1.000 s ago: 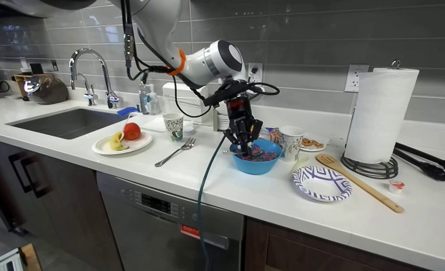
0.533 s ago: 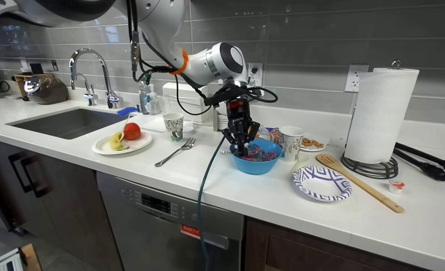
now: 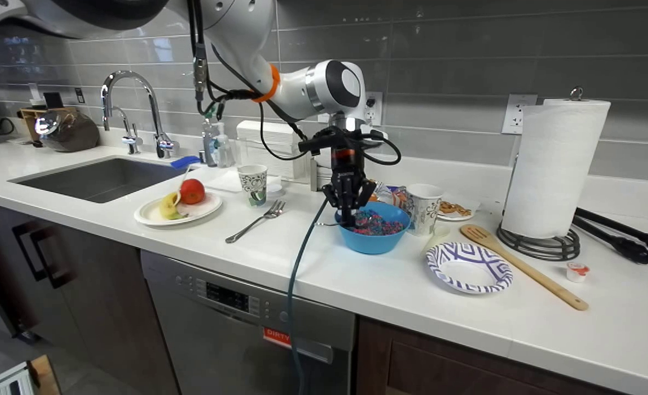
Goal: Transfer a spoonful of contents from the blue bowl to the right cup
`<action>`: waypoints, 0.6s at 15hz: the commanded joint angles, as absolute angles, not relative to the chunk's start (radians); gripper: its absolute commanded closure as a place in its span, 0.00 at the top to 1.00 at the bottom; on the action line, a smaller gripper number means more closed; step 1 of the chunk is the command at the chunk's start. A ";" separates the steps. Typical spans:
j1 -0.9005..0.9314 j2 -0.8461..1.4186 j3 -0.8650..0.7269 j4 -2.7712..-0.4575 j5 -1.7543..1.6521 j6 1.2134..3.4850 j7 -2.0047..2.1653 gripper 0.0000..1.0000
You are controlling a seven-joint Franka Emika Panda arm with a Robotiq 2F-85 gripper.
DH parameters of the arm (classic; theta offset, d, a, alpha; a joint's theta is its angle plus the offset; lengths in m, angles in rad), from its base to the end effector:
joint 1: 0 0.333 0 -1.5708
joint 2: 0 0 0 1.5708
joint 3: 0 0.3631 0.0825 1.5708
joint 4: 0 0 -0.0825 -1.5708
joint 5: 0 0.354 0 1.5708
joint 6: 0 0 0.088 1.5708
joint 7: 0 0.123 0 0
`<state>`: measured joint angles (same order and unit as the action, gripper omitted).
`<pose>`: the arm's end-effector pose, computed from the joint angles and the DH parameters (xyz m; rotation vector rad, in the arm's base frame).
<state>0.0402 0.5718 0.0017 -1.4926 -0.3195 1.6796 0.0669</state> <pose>0.6557 -0.0081 0.3566 2.7680 0.1000 -0.5146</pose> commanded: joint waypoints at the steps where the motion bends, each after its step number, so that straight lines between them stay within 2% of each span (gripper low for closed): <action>1: 0.013 0.555 0.007 -1.535 -0.222 1.778 0.062 0.03; 9: -0.018 0.512 0.007 -1.617 -0.106 1.944 0.047 0.03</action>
